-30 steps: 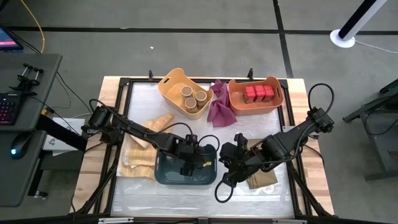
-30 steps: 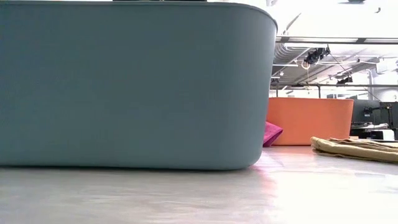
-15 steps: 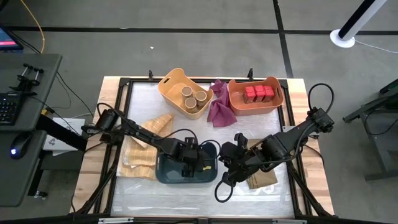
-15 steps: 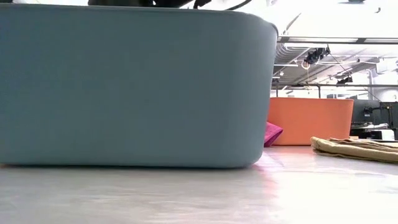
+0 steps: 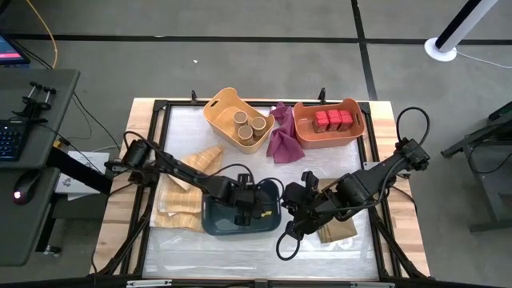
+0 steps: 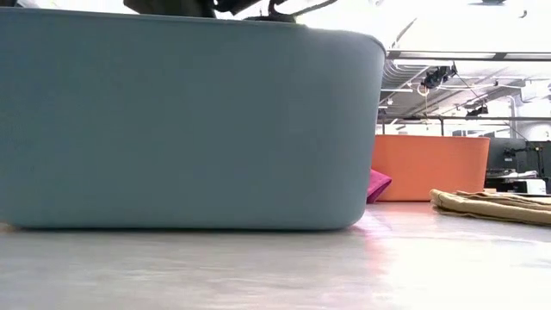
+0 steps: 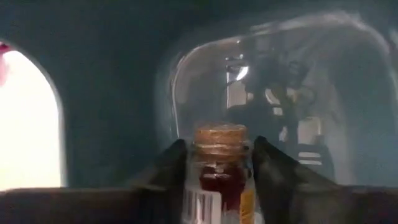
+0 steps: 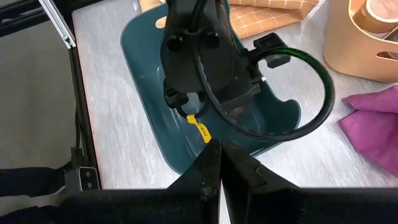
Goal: Sort spices by type
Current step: Adjust the transparent seasoning bottle in the blue bin
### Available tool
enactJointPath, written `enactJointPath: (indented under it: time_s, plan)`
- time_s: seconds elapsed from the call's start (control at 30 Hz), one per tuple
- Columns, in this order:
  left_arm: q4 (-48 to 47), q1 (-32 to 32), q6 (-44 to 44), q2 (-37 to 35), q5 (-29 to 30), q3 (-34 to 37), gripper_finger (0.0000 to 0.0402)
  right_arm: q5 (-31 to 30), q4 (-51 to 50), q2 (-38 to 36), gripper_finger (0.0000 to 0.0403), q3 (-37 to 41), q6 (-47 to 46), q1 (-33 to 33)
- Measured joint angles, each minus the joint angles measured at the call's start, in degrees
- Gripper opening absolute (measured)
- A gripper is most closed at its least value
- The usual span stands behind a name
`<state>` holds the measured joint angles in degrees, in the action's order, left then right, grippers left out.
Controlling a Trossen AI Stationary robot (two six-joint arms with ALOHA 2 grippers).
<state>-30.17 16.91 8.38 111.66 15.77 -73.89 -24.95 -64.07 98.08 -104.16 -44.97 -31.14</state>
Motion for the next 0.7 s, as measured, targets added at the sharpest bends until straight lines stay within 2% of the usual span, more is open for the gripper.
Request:
enactJointPath:
  time_s: [0.13, 0.2, 0.53, 0.7]
  plan:
    - [1.01, 0.0, -0.12, -1.46, -1.09, -0.27, 0.0033, 0.0, 0.02, 0.0, 0.0, 0.0, 0.0, 0.0]
    - [0.2, 0.0, -0.92, -2.09, -1.61, -0.02, 0.0007, -0.01, 0.08, 0.0, 0.0, 0.0, 0.01, 0.0]
    - [-2.23, -0.24, -4.0, -11.41, 0.02, -0.04, 0.0005, -2.78, 0.93, 0.0, 0.0, 0.0, 1.5, 0.0]
    - [-2.39, -0.58, -2.15, -10.89, -3.47, -0.02, 0.002, -3.93, 1.01, 0.0, 0.0, 0.0, 1.95, 0.0]
